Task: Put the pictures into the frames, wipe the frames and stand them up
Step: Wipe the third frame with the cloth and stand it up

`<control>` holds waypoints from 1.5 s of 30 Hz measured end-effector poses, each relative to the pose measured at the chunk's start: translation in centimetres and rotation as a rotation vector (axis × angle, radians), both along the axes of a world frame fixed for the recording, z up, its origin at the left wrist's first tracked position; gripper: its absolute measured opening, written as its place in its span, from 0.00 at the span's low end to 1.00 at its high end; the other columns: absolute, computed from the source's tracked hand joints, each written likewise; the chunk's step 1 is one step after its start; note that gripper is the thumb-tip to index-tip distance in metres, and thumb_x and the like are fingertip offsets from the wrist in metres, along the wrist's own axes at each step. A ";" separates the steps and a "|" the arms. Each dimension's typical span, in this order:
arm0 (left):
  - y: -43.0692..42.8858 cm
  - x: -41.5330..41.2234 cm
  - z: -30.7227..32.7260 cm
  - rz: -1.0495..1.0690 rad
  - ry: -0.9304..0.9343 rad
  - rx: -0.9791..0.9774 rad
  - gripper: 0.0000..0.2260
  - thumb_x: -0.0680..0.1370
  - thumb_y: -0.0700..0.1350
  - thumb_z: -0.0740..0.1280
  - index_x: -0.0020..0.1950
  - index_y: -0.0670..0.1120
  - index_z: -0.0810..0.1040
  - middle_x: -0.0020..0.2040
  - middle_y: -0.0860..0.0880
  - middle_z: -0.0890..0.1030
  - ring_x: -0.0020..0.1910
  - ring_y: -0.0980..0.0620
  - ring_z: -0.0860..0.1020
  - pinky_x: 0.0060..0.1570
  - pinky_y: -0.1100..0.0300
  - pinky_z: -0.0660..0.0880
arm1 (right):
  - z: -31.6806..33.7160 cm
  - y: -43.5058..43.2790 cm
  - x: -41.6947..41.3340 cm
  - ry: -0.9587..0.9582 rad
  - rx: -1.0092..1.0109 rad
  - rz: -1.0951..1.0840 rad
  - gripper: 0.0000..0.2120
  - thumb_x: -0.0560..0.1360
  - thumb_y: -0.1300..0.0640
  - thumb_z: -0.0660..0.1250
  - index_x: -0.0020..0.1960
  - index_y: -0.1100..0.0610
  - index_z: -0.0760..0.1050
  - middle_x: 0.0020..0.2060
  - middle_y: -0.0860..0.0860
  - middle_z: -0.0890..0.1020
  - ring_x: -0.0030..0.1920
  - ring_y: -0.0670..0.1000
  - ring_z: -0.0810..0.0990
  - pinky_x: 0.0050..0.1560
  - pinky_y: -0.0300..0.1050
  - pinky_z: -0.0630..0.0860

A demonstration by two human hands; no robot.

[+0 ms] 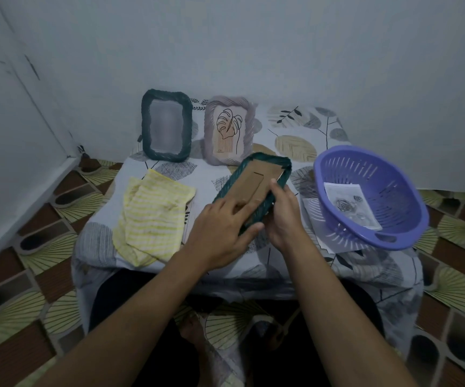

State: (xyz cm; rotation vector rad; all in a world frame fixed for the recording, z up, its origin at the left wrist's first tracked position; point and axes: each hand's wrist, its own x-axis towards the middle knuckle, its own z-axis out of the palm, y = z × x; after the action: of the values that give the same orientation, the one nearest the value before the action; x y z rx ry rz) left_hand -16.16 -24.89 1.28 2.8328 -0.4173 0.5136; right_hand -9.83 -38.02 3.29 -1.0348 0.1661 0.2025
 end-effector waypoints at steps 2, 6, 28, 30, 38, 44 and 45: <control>0.2 -0.3 0.0 -0.050 0.058 -0.106 0.24 0.83 0.59 0.49 0.74 0.51 0.70 0.65 0.49 0.76 0.59 0.46 0.73 0.57 0.50 0.71 | -0.2 -0.2 0.3 -0.001 -0.018 -0.021 0.13 0.84 0.57 0.58 0.66 0.60 0.73 0.52 0.59 0.83 0.48 0.55 0.84 0.44 0.47 0.83; 0.7 0.1 0.1 -0.120 0.126 -0.467 0.18 0.83 0.45 0.60 0.72 0.43 0.72 0.63 0.45 0.78 0.57 0.53 0.73 0.57 0.69 0.65 | -0.6 -0.9 0.8 -0.013 -0.079 0.009 0.13 0.84 0.56 0.59 0.65 0.58 0.73 0.52 0.58 0.84 0.50 0.57 0.84 0.46 0.52 0.82; -0.2 2.2 4.9 0.506 0.283 -0.199 0.29 0.68 0.63 0.68 0.62 0.48 0.75 0.60 0.47 0.77 0.62 0.44 0.73 0.58 0.48 0.67 | -3.1 -0.3 0.9 -0.117 -0.148 0.112 0.11 0.83 0.56 0.61 0.63 0.57 0.75 0.53 0.57 0.84 0.50 0.55 0.84 0.46 0.50 0.83; 0.1 2.6 6.0 0.475 0.292 -0.209 0.29 0.67 0.63 0.68 0.62 0.48 0.75 0.60 0.47 0.77 0.61 0.44 0.74 0.58 0.48 0.70 | -2.8 -0.3 0.9 -0.141 -0.125 0.108 0.09 0.83 0.56 0.61 0.61 0.55 0.76 0.52 0.56 0.84 0.49 0.53 0.84 0.47 0.51 0.83; 0.9 2.9 8.1 0.406 0.377 -0.370 0.30 0.63 0.62 0.66 0.61 0.49 0.77 0.58 0.48 0.78 0.54 0.46 0.78 0.52 0.50 0.78 | -2.0 -1.0 0.9 -0.186 0.030 0.147 0.16 0.81 0.56 0.63 0.66 0.62 0.74 0.55 0.60 0.82 0.53 0.56 0.82 0.53 0.51 0.81; 0.6 2.4 7.7 0.345 0.440 -0.707 0.19 0.67 0.58 0.72 0.52 0.48 0.81 0.44 0.53 0.80 0.44 0.52 0.81 0.44 0.53 0.81 | -3.7 -2.4 2.0 0.075 0.202 0.093 0.27 0.81 0.40 0.53 0.66 0.59 0.74 0.57 0.62 0.81 0.56 0.59 0.79 0.68 0.60 0.69; 0.6 2.4 7.6 0.316 0.473 -0.797 0.16 0.69 0.56 0.73 0.52 0.48 0.82 0.41 0.54 0.80 0.38 0.55 0.79 0.37 0.57 0.79 | -3.9 -2.3 2.1 0.112 0.160 0.120 0.24 0.81 0.42 0.54 0.62 0.60 0.76 0.52 0.60 0.83 0.51 0.59 0.81 0.65 0.58 0.72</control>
State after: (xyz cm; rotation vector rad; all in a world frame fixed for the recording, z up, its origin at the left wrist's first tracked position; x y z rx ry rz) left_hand -13.78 -24.30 8.83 2.1258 0.2800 0.0179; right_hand -7.78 -40.28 -0.57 -0.8746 0.1863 0.3774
